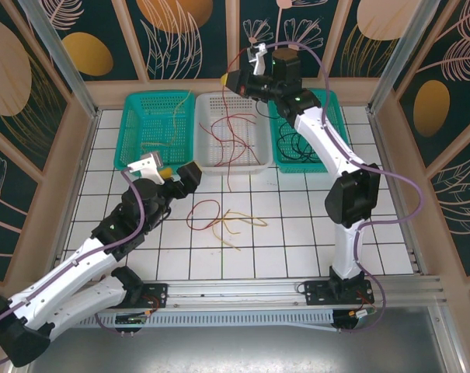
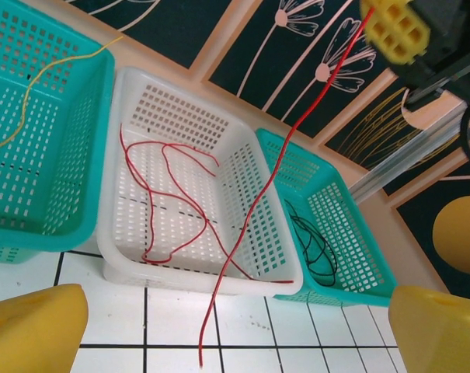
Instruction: Untangle the cables
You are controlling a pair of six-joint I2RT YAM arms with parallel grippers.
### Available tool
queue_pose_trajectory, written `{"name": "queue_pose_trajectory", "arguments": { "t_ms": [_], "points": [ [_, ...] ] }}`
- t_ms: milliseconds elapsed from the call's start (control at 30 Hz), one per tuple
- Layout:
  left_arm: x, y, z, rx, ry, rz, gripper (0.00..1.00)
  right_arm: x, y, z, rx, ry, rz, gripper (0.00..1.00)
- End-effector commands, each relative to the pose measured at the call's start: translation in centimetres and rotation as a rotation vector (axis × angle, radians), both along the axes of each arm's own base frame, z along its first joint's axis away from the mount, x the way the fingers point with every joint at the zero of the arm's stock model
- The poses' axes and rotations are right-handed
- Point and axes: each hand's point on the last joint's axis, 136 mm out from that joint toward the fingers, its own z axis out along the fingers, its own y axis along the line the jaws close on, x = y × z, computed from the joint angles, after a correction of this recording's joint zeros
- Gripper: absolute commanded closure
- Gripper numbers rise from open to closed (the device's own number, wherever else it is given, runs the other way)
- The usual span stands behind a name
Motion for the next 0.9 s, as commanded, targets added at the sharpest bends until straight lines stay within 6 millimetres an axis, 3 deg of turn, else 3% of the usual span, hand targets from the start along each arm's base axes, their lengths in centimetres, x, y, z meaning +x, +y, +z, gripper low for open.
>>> {"name": "queue_pose_trajectory", "arguments": {
  "t_ms": [0, 100, 267, 367, 533, 667, 867],
  "points": [
    [0.2, 0.0, 1.0, -0.032, -0.001, 0.015, 0.01, -0.3, -0.4, 3.7, 0.13, -0.056, 0.054, 1.0],
    [0.4, -0.1, 0.9, -0.037, 0.009, 0.017, 0.01, 0.4, -1.0, 4.6, 0.178, -0.056, 0.044, 1.0],
    [1.0, -0.4, 0.5, -0.031, 0.036, 0.02, 0.01, 2.4, -1.5, 3.2, 0.231, 0.001, 0.042, 1.0],
    [1.5, -1.0, -0.4, -0.012, 0.074, 0.007, 0.01, 3.8, -1.8, 1.5, 0.245, 0.038, 0.024, 1.0],
    [2.1, -1.4, -1.5, -0.01, 0.123, 0.004, 0.01, 6.6, -2.1, -3.4, 0.169, 0.11, -0.033, 1.0],
    [2.2, -1.0, -2.0, -0.019, 0.139, 0.012, 0.02, 8.0, -2.4, -5.4, 0.117, 0.131, -0.05, 1.0],
    [2.3, -0.5, -2.7, -0.025, 0.16, 0.017, 0.02, 9.2, -3.7, -4.5, 0.146, 0.106, -0.084, 1.0]
  ]
}}
